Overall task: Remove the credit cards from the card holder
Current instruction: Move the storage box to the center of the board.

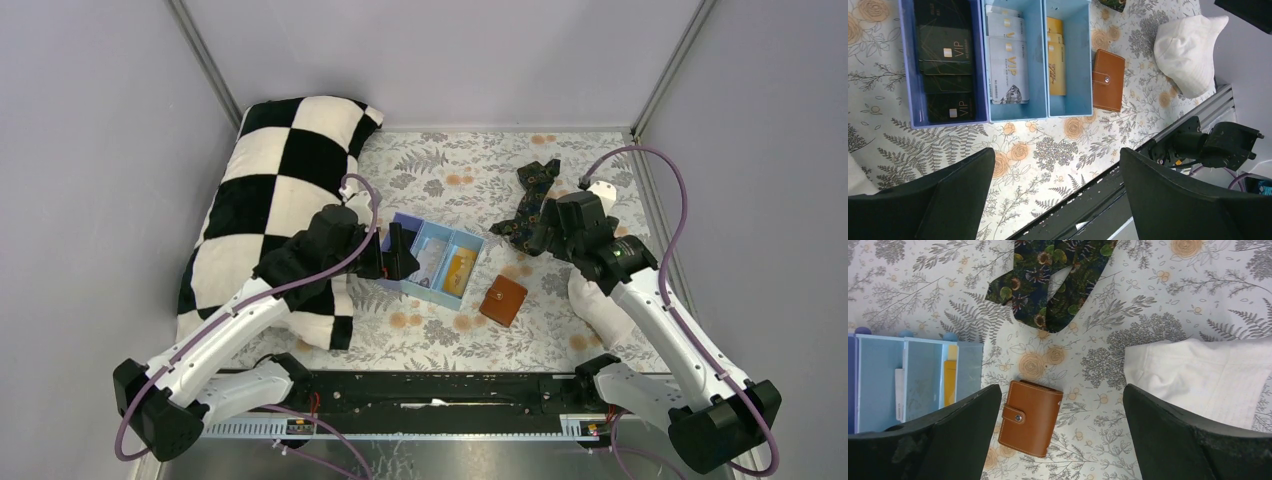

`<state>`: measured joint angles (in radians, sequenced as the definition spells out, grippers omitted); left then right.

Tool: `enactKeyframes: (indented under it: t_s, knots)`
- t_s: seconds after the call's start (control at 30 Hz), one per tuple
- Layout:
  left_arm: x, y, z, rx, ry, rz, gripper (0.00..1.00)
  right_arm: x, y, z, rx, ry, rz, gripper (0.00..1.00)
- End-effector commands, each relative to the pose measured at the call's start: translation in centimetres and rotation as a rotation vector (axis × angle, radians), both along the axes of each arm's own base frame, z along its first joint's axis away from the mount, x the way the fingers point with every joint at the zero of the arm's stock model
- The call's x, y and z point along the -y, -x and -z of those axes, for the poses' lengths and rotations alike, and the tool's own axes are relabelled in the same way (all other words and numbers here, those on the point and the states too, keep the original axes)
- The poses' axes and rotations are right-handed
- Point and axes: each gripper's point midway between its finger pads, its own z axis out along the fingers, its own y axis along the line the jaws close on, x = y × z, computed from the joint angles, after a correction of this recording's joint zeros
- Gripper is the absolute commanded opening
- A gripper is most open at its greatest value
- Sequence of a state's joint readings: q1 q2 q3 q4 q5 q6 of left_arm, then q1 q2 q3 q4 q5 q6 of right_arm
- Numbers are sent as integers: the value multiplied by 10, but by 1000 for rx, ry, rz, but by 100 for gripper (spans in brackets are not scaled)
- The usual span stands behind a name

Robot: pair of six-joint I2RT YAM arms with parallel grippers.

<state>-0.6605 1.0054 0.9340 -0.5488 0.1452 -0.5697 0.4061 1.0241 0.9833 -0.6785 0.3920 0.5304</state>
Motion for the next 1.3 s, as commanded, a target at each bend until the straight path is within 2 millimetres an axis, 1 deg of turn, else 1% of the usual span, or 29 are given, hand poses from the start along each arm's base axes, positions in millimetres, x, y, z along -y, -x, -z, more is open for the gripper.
enactKeyframes:
  t_s: [0.0, 0.1, 0.27, 0.33, 0.4, 0.53, 0.63, 0.73, 0.87, 0.97, 1.03, 1.1, 1.27]
  knots:
    - [8, -3, -10, 53, 28, 5, 99, -11, -6, -12, 61, -59, -20, 100]
    - [16, 2, -6, 57, 16, 39, 99, -9, -5, -15, 80, -60, -16, 99]
    - [29, 5, -1, 74, -34, 45, 99, -13, -2, -10, 55, -65, -45, 100]
    - [35, 9, 2, 69, -45, 61, 99, -13, -1, -9, 52, -66, -53, 100]
    - [38, 11, 8, 70, -71, 47, 99, -13, -1, -9, 56, -63, -54, 100]
    - [47, 26, 31, 24, -82, 44, 99, -10, 0, -10, 53, -53, -43, 100]
    - [61, 39, 47, -18, -64, 48, 99, -9, 1, -10, 55, -51, -39, 100]
    - [77, 52, 62, -44, -87, 49, 99, -6, 4, -10, 62, -50, -30, 100]
    - [103, 68, 76, -72, -109, 75, 99, -2, 7, -6, 56, -38, -21, 100]
    - [122, 73, 83, -91, -88, 90, 99, 4, 11, -3, 49, -20, -2, 100]
    - [130, 73, 92, -114, -87, 88, 99, 8, 14, -3, 53, -13, 18, 100]
    - [131, 71, 100, -125, -106, 71, 99, 12, 18, -5, 64, -15, 31, 100]
    - [119, 62, 119, -129, -161, -24, 99, 15, 26, -4, 83, -27, 36, 100]
